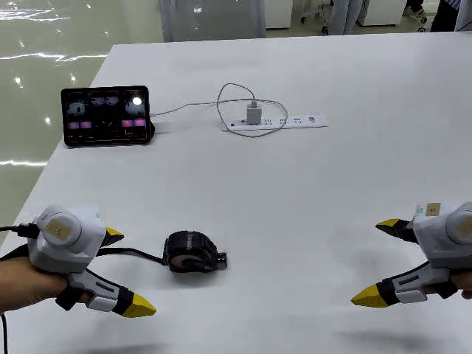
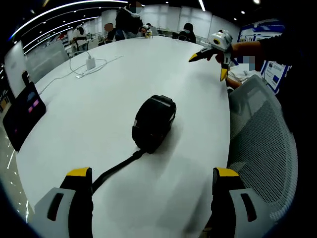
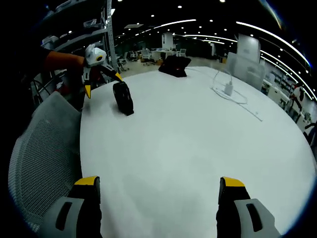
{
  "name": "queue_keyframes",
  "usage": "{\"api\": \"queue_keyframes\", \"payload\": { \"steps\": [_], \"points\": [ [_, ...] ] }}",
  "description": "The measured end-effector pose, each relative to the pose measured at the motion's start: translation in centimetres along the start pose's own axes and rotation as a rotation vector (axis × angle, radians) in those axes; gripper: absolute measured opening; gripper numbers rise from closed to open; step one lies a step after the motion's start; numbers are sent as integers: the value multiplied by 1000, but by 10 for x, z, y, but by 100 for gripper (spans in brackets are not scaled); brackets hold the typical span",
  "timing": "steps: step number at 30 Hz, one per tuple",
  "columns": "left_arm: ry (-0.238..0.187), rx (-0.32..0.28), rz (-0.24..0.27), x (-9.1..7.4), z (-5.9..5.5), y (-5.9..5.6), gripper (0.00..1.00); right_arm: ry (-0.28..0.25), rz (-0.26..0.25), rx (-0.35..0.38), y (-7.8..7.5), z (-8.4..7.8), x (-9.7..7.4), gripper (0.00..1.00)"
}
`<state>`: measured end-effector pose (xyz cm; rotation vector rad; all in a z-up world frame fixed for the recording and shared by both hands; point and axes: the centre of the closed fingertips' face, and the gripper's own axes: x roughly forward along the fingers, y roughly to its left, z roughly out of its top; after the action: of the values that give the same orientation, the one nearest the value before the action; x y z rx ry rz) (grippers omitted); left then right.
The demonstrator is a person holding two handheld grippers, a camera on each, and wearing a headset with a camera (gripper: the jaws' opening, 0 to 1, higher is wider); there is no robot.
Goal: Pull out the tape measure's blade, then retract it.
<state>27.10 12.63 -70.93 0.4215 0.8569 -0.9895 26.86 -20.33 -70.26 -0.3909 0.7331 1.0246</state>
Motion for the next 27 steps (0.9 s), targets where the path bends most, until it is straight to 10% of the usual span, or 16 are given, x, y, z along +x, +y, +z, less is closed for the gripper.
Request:
{"api": "queue_keyframes", "payload": {
  "steps": [12,27],
  "points": [
    [27,136,-46,15,34,4,93,24,59,-96,-1,24,30,99],
    [109,260,-102,42,47,-7,85,20,114,-166,11,62,75,99]
  ]
}}
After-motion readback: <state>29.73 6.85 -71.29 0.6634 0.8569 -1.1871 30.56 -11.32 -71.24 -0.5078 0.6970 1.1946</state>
